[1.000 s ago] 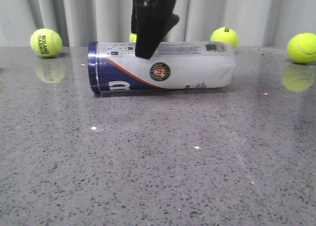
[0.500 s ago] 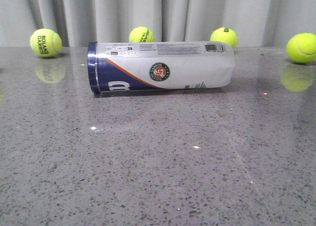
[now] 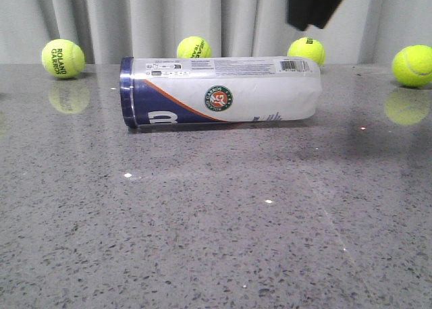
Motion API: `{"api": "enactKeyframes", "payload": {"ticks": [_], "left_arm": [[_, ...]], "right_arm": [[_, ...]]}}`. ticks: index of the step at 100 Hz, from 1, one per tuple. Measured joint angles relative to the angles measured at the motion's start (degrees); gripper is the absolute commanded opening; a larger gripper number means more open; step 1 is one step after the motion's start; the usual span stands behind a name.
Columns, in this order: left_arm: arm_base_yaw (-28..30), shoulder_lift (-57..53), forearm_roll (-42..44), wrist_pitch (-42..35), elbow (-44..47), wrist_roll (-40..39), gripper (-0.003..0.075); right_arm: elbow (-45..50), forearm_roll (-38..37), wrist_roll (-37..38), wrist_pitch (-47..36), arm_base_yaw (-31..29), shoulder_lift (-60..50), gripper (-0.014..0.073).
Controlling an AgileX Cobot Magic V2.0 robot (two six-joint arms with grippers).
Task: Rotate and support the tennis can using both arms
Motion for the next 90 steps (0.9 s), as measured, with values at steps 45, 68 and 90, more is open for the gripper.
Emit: {"api": "enactKeyframes", "payload": {"ticks": [45, 68, 90], "left_arm": [[0.00, 0.00, 0.00, 0.00, 0.00, 0.00, -0.0020], [0.00, 0.00, 0.17, 0.00, 0.00, 0.00, -0.0020], [0.00, 0.00, 0.26, -3.02, 0.00, 0.00, -0.0020]], "right_arm": [[22.79, 0.00, 2.94, -15.93, 0.00, -23.91, -0.0052], [36.39, 0.00, 2.94, -24.91, 0.00, -37.63, -0.0052], [47.90, 0.00, 2.94, -32.73, 0.00, -51.77, -0.0052]]}}
